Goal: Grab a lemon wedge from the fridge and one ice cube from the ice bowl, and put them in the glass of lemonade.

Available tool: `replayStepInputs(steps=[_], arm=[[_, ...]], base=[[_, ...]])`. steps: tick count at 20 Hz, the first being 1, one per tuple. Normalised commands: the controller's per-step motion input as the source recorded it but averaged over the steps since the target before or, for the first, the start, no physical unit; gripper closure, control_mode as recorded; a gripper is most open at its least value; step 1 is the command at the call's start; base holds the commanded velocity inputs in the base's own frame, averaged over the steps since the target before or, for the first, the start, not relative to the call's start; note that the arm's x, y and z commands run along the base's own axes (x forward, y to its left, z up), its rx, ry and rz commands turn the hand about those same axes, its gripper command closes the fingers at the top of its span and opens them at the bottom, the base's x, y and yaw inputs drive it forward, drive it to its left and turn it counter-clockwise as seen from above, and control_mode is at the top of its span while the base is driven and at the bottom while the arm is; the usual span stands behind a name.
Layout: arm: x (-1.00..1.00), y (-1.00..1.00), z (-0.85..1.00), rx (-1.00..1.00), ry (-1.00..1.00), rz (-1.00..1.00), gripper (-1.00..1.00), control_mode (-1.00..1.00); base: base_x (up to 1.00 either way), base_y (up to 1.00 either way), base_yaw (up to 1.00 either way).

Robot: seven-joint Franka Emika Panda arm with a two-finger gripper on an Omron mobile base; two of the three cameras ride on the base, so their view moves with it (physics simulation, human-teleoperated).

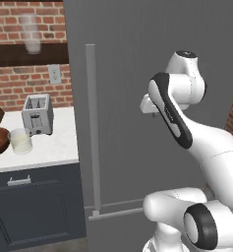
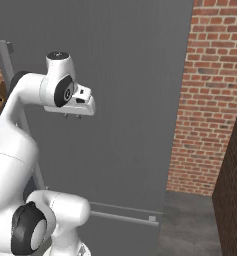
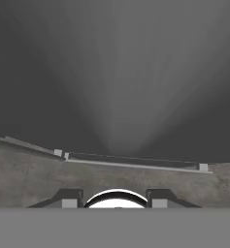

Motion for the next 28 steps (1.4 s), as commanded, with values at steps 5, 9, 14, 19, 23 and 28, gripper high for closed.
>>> replayStepInputs(steps=[5,9,14,19,23,28], arm=[[-0.41,-0.05,-0.05,0.02,0.01,-0.02,-1.00,-1.00],[-0.70,-0.14,-0.12,0.02,0.01,-0.07,-1.00,-1.00],[-0.69,-0.32,-0.42,0.14,0.05,-0.13,-1.00,-1.00],[-0.54,-0.22,-0.26,0.12,0.00,-0.06,-1.00,-1.00],[-0.02,0.14,0.00,0.00,0.03,0.00,-1.00,-1.00],[0.00,0.29,0.00,0.00,0.02,0.00,-1.00,1.00]], base=[[0.00,0.00,0.00],[0.00,0.00,0.00],[0.00,0.00,0.00],[0.00,0.00,0.00],[0.00,0.00,0.00],[0.00,0.14,-0.01]])
